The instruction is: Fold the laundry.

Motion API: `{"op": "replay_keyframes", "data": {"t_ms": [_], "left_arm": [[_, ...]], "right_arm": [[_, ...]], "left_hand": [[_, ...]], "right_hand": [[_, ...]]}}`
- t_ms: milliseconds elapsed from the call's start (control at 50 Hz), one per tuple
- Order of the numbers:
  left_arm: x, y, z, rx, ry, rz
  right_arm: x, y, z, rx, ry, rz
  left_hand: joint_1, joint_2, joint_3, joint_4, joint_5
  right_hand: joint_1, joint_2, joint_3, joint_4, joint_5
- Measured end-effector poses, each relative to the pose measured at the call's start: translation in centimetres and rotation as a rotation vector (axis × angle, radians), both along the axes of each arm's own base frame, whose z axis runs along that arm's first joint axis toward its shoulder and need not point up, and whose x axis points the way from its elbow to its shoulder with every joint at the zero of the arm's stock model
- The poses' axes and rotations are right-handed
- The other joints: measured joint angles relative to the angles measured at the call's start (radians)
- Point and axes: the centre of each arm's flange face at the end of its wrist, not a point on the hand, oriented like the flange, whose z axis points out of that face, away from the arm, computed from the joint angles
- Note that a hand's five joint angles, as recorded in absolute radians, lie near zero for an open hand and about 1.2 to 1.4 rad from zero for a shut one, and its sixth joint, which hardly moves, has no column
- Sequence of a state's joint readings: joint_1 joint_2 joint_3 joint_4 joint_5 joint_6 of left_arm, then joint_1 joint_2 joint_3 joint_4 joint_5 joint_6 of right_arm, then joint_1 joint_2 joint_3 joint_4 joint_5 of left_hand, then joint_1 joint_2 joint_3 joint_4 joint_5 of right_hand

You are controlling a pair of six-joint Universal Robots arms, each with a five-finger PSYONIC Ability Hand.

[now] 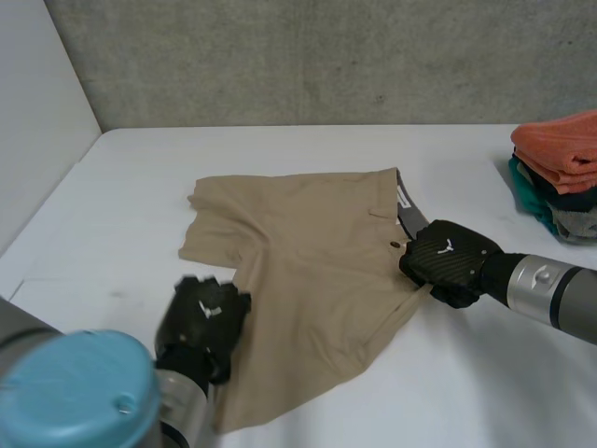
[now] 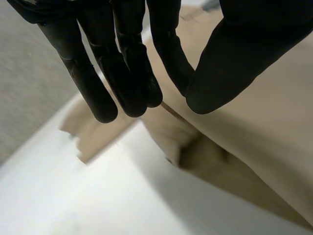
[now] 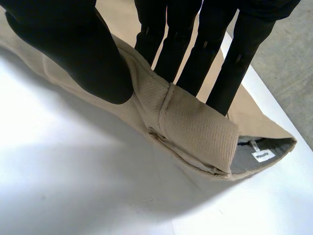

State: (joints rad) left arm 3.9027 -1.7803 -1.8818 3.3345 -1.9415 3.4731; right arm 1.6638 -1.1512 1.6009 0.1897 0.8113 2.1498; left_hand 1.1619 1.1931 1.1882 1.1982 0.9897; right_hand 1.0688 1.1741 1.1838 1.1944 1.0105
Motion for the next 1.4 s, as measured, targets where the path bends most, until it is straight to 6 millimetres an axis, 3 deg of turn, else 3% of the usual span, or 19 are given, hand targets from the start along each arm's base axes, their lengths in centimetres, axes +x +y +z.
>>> {"op": "replay_keyframes", "data": {"t_ms": [80, 100, 140, 160, 180, 320, 460, 600, 800, 840, 900, 920, 940, 1120, 1240, 1300, 1360, 1400], "left_arm": [[0.4, -0.2, 2.2, -0.026, 0.050, -0.004], [0.6, -0.1, 2.5, -0.019, 0.057, -0.012], [0.9, 0.6, 2.8, 0.013, 0.062, -0.035], [0.9, 0.8, 2.8, 0.024, 0.062, -0.041], [1.1, 1.5, 2.7, 0.064, 0.059, -0.060], [1.9, 4.7, 1.0, 0.278, 0.022, -0.107], [2.0, 5.4, -0.9, 0.372, -0.017, -0.091], [1.3, 3.7, -2.8, 0.311, -0.030, -0.064], [0.5, 2.2, -4.9, 0.214, -0.073, -0.069], [0.4, 2.1, -5.1, 0.209, -0.078, -0.070], [0.3, 2.0, -5.2, 0.198, -0.079, -0.068], [0.3, 1.9, -5.2, 0.194, -0.078, -0.067], [0.3, 1.9, -5.1, 0.185, -0.075, -0.062], [0.6, 1.3, -2.2, 0.024, 0.000, -0.002], [1.2, 1.6, 0.5, -0.040, 0.024, -0.022], [2.2, 2.3, 3.1, -0.044, 0.005, -0.058], [2.9, 2.7, 5.3, -0.057, 0.016, -0.068], [3.7, 2.8, 7.9, -0.088, 0.050, -0.066]], "right_arm": [[0.2, 0.6, 0.8, 0.019, -0.003, -0.020], [0.2, 0.8, 0.8, 0.025, -0.002, -0.027], [0.4, 0.9, 0.6, 0.036, 0.004, -0.044], [0.4, 0.9, 0.5, 0.038, 0.007, -0.052], [0.4, 0.9, 0.2, 0.044, 0.014, -0.067], [0.5, 0.2, -1.3, 0.085, 0.015, -0.170], [1.0, 0.1, -1.5, 0.119, -0.039, -0.214], [1.4, 0.3, -1.2, 0.123, -0.069, -0.214], [1.3, 0.4, -1.2, 0.117, -0.072, -0.210], [1.3, 0.3, -1.2, 0.116, -0.072, -0.211], [1.2, 0.4, -1.2, 0.113, -0.073, -0.211], [1.2, 0.4, -1.2, 0.113, -0.074, -0.211], [1.2, 0.4, -1.1, 0.112, -0.074, -0.211], [1.0, 1.2, 0.2, 0.092, -0.068, -0.212], [0.2, 3.2, 2.5, 0.099, 0.009, -0.198], [-0.8, 5.7, 4.8, 0.127, 0.110, -0.156], [-1.2, 7.0, 6.5, 0.125, 0.137, -0.122], [-1.4, 7.6, 8.3, 0.107, 0.129, -0.102]], "left_hand": [[-0.028, -0.036, -0.034, -0.037, -0.025], [-0.130, -0.150, -0.147, -0.136, -0.112], [-0.653, -0.603, -0.593, -0.608, -0.575], [-0.653, -0.603, -0.593, -0.608, -0.575], [-0.827, -0.801, -0.791, -0.811, -0.778], [-0.928, -0.963, -0.953, -0.973, -0.940], [-0.881, -0.919, -0.916, -0.925, -0.888], [-0.698, -0.733, -0.729, -0.738, -0.702], [-0.608, -0.628, -0.622, -0.631, -0.598], [-0.527, -0.562, -0.564, -0.571, -0.540], [-0.179, -0.202, -0.218, -0.223, -0.204], [-0.179, -0.202, -0.218, -0.223, -0.204], [-0.063, -0.064, -0.069, -0.070, -0.050], [-0.043, -0.009, -0.002, 0.000, 0.000], [-0.043, -0.009, -0.002, 0.000, 0.000], [-0.043, -0.009, -0.001, 0.000, 0.000], [-0.043, -0.009, 0.001, 0.000, 0.000], [-0.043, -0.009, 0.001, 0.001, 0.000]], "right_hand": [[0.000, 0.000, 0.000, 0.000, 0.000], [0.000, 0.000, 0.000, 0.000, 0.000], [0.000, 0.000, 0.000, 0.000, 0.000], [0.000, 0.000, 0.000, 0.000, 0.000], [0.000, 0.000, 0.000, 0.000, 0.000], [0.010, 0.000, 0.000, 0.000, 0.000], [0.010, 0.000, 0.000, 0.001, 0.000], [0.010, 0.000, 0.000, 0.001, 0.000], [0.010, 0.000, 0.000, 0.001, 0.000], [0.010, 0.000, 0.000, 0.001, 0.000], [0.010, 0.000, 0.000, 0.001, 0.000], [0.010, 0.000, 0.000, 0.001, 0.000], [0.010, 0.000, 0.000, 0.001, 0.000], [0.010, 0.000, 0.000, 0.001, 0.000], [0.010, 0.000, 0.000, 0.001, 0.000], [0.010, 0.000, 0.000, 0.001, 0.000], [0.010, 0.000, 0.000, 0.002, 0.000], [0.010, 0.000, 0.001, 0.003, 0.000]]}}
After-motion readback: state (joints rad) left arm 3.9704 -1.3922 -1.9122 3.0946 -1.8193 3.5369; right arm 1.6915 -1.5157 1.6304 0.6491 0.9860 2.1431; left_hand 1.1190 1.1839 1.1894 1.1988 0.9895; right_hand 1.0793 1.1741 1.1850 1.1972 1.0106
